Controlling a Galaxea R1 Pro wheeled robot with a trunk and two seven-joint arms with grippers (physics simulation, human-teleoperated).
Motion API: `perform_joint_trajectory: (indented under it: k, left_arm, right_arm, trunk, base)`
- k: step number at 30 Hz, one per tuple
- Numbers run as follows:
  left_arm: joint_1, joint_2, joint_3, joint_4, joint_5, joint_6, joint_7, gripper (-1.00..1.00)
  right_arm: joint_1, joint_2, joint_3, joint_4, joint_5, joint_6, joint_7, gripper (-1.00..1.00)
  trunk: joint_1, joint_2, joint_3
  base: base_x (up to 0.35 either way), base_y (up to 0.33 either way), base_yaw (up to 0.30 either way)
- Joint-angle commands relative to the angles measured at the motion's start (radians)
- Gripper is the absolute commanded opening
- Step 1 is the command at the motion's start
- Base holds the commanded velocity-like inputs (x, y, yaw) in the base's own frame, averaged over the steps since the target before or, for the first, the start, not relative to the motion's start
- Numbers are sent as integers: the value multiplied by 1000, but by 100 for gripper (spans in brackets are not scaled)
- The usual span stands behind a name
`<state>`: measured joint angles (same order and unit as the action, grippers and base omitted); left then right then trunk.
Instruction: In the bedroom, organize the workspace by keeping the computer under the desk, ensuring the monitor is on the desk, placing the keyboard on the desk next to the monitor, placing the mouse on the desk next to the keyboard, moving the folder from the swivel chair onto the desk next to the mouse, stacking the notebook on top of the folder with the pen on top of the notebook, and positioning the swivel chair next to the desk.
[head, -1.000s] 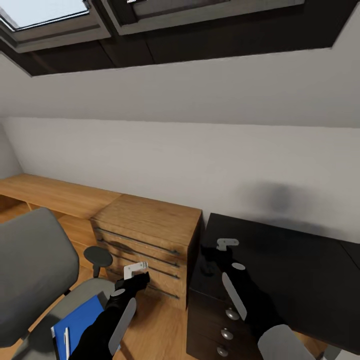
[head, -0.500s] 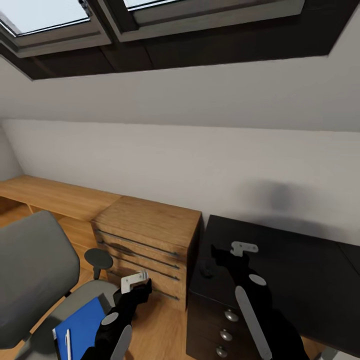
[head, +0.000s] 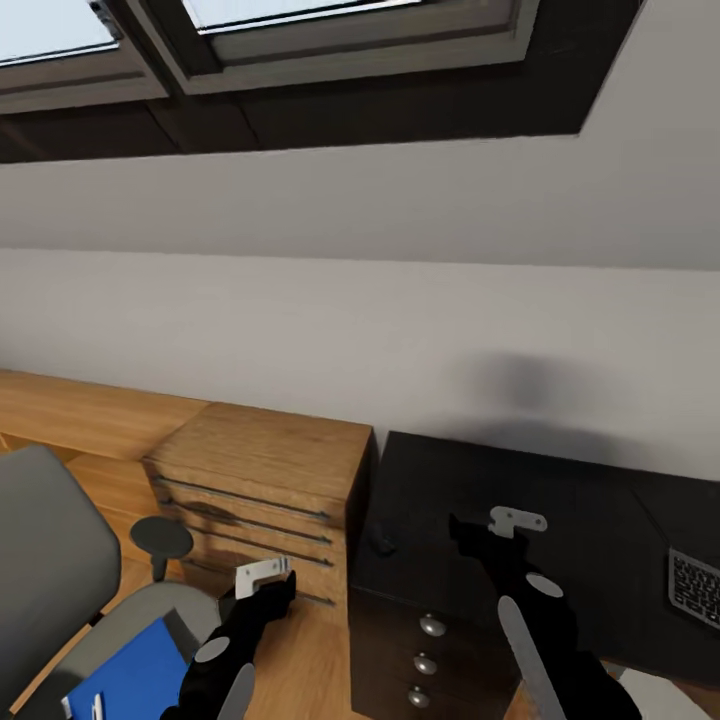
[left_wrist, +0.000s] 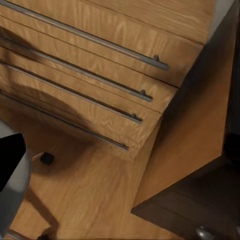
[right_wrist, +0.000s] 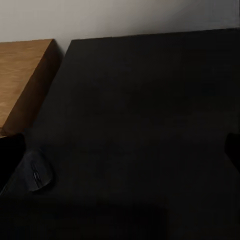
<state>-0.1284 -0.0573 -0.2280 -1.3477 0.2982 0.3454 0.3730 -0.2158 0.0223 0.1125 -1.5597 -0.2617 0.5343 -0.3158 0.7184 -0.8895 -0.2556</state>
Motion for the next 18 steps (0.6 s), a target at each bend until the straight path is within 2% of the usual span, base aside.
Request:
perform_joint_trajectory:
  k: [1, 7, 18]
  left_arm:
    - [-1, 0, -2, 2, 10, 3, 8, 100]
    - [0, -4, -18, 55, 8, 0, 9, 100]
    - [0, -6, -35, 91, 9, -2, 7, 100]
  right_arm:
    - [0, -5, -10, -3, -13, 8, -10, 100]
    - [4, -18, -46, -8, -23, 26, -8, 100]
    - [5, -19, -55, -5, -30, 28, -4, 100]
  trunk:
    - [-4, 6, 2]
    - [-27, 48, 23]
    - [-27, 48, 23]
  base:
    - [0, 0, -278]
    - [0, 0, -283]
    - [0, 0, -292]
